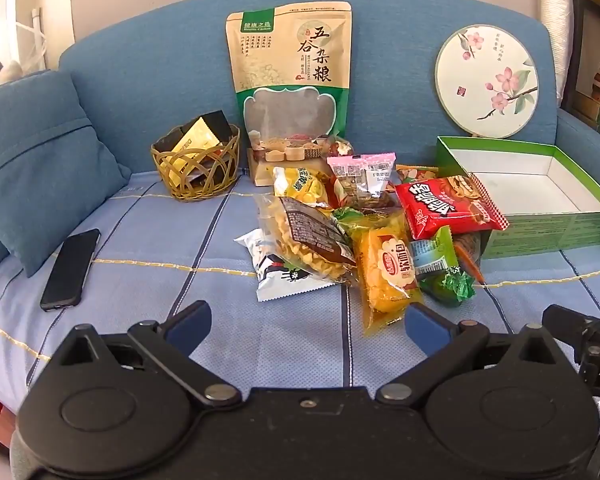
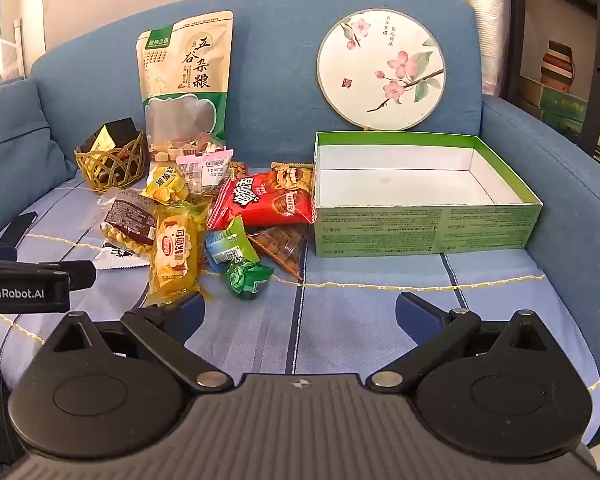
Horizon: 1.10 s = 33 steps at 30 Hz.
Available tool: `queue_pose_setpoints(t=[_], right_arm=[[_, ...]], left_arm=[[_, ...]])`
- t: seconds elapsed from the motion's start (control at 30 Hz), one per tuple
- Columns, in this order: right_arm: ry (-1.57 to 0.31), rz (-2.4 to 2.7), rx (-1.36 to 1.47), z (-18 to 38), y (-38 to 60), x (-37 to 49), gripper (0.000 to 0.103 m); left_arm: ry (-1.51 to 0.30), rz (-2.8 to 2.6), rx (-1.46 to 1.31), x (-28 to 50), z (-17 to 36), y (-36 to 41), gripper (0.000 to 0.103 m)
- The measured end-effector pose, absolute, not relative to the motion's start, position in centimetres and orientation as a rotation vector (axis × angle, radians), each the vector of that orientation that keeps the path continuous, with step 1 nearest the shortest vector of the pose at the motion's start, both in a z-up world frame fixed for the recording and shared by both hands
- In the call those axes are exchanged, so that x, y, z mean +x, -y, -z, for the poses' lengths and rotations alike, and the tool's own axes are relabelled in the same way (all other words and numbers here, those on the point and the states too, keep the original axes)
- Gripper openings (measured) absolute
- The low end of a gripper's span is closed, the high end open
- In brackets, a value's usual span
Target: Organize snacks
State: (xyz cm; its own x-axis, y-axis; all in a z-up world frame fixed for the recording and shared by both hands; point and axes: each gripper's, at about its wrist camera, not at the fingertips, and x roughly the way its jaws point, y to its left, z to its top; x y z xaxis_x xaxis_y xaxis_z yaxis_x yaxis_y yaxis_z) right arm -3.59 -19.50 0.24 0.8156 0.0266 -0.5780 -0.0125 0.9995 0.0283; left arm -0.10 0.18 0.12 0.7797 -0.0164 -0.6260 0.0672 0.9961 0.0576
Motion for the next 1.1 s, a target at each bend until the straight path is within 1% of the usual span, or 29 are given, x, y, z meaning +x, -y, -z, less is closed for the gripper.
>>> queue_pose_setpoints(t=[1.1], right_arm=[[-0.618, -0.02, 0.05, 0.16, 19.48, -3.35, 0.103]], left_arm=[[-0.704, 0.065, 0.083, 0.0, 0.52, 0.17, 0.103]])
